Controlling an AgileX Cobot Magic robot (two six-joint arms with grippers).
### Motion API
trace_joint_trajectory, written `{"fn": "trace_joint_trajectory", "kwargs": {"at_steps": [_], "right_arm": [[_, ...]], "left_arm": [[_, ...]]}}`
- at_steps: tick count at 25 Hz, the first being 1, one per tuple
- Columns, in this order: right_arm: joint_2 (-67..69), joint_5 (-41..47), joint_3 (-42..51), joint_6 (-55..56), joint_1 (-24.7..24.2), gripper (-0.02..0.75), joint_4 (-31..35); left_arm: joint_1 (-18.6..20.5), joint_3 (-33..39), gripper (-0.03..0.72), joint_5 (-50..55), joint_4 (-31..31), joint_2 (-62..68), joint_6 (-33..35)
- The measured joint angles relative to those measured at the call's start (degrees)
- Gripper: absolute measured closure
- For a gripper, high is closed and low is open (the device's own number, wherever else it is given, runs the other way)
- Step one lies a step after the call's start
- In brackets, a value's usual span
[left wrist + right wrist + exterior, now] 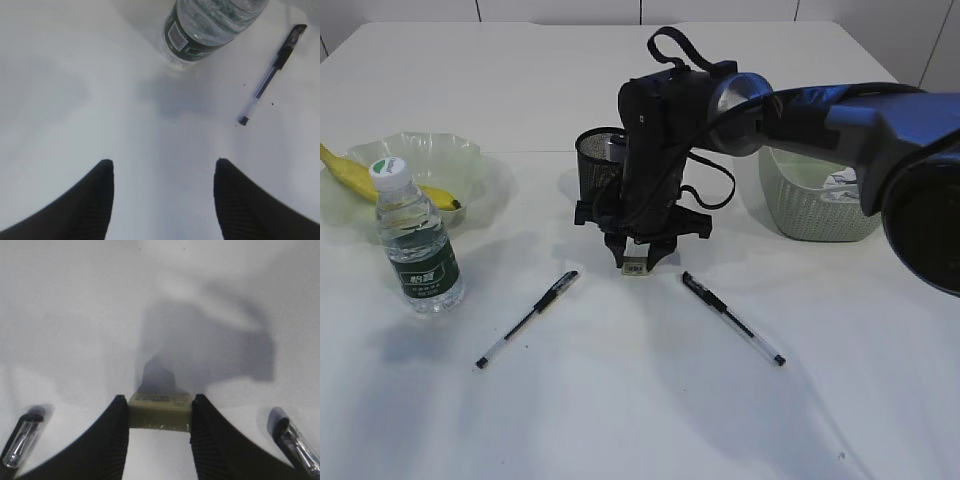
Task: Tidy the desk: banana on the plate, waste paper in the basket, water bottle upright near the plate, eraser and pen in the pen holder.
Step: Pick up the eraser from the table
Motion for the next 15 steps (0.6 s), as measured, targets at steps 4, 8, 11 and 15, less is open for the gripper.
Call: {"fn": "trace_joint_trajectory", "kwargs": {"at_steps": [4, 8, 11, 15], "right_arm": [[0.0, -0.1, -0.1, 0.1, 0.0, 0.472, 0.0], [0.0, -0.1, -0.2, 0.1, 0.0, 0.473, 0.3], [0.1, 0.0, -1.7, 0.1, 0.0, 0.473, 0.6], [0.2, 1.0, -5.9, -0.2, 0.0, 0.473, 0.6]], "left_arm": [[0.0, 0.0, 0.246, 0.0, 0.0, 0.0, 0.0], [0.0, 0.0, 0.246, 0.0, 0.0, 0.0, 0.0], [0.0, 0.0, 0.246, 0.0, 0.0, 0.0, 0.0], [0.0, 0.0, 0.246, 0.0, 0.0, 0.0, 0.0]]}}
